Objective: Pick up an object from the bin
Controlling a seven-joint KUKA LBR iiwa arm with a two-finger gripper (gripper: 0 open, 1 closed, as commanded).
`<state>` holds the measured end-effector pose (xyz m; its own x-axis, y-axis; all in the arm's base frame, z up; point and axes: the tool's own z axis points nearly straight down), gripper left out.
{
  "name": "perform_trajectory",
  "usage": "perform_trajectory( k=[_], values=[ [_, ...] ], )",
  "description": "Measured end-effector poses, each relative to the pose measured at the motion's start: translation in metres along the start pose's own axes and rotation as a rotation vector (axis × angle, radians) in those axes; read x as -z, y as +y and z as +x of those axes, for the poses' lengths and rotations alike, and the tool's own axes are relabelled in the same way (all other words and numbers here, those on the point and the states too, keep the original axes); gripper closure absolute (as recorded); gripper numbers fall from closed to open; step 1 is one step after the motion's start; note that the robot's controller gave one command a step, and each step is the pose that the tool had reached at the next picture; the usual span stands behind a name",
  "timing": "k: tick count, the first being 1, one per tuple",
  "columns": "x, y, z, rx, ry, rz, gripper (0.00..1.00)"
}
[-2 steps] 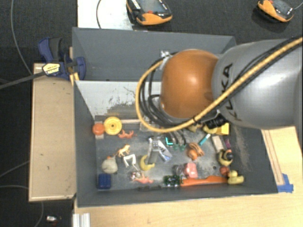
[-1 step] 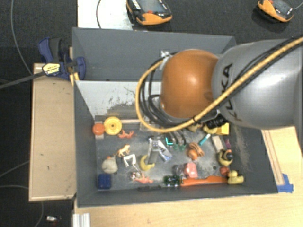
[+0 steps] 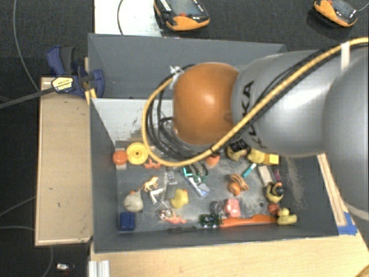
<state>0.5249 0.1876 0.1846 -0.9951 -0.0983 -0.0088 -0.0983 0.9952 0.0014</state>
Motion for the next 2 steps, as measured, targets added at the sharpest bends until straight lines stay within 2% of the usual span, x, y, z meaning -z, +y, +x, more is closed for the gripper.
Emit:
perform_trajectory(
  k=[1, 2],
  values=[
    [-0.0115, 0.0158, -0.0042, 0.042, 0.002, -0.001, 0.00],
    [-0.0111, 0.0149, -0.0046, 0.039, 0.002, -0.001, 0.00]
  ],
)
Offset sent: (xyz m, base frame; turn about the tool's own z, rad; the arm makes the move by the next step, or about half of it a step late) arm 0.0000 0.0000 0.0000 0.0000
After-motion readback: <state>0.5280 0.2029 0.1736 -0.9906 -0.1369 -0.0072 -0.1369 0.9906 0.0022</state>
